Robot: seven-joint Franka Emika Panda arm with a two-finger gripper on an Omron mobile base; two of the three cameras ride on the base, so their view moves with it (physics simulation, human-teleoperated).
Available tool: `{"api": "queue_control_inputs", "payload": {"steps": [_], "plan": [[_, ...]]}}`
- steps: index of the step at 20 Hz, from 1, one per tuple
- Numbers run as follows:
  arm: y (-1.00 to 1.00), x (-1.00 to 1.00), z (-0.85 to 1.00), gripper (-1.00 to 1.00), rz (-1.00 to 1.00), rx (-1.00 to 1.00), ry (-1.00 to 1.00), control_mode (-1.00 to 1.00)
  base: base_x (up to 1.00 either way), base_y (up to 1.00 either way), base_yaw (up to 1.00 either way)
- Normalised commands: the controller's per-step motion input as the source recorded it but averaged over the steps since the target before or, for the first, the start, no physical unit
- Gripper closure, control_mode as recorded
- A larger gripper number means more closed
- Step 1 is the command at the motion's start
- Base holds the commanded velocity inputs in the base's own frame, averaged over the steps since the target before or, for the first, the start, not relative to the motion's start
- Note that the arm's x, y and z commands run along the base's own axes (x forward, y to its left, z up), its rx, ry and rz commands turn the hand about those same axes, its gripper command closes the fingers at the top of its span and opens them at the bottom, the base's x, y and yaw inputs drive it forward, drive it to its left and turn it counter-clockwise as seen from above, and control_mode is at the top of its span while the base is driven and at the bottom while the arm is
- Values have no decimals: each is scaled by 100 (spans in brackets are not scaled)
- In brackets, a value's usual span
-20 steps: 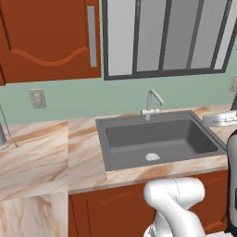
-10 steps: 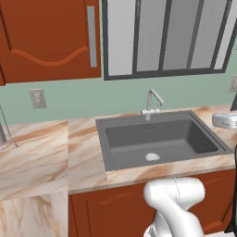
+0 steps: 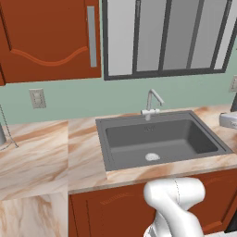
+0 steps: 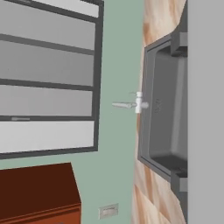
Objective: Soak the sponge with water for a few seconds and then drop it inside the sink.
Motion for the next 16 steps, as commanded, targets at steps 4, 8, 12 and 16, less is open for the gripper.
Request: {"api": "queue_control_inputs", "payload": {"steps": [4, 8, 12, 16], "plan": [[-21, 2, 0, -100, 0, 0, 0, -100, 0, 0, 0], [-10, 3, -4, -100, 0, 0, 0, -100, 0, 0, 0], [-1, 0, -1, -100, 0, 0, -5, -100, 0, 0, 0], [0, 5, -11, -100, 1, 0, -9, -100, 0, 0, 0]]}}
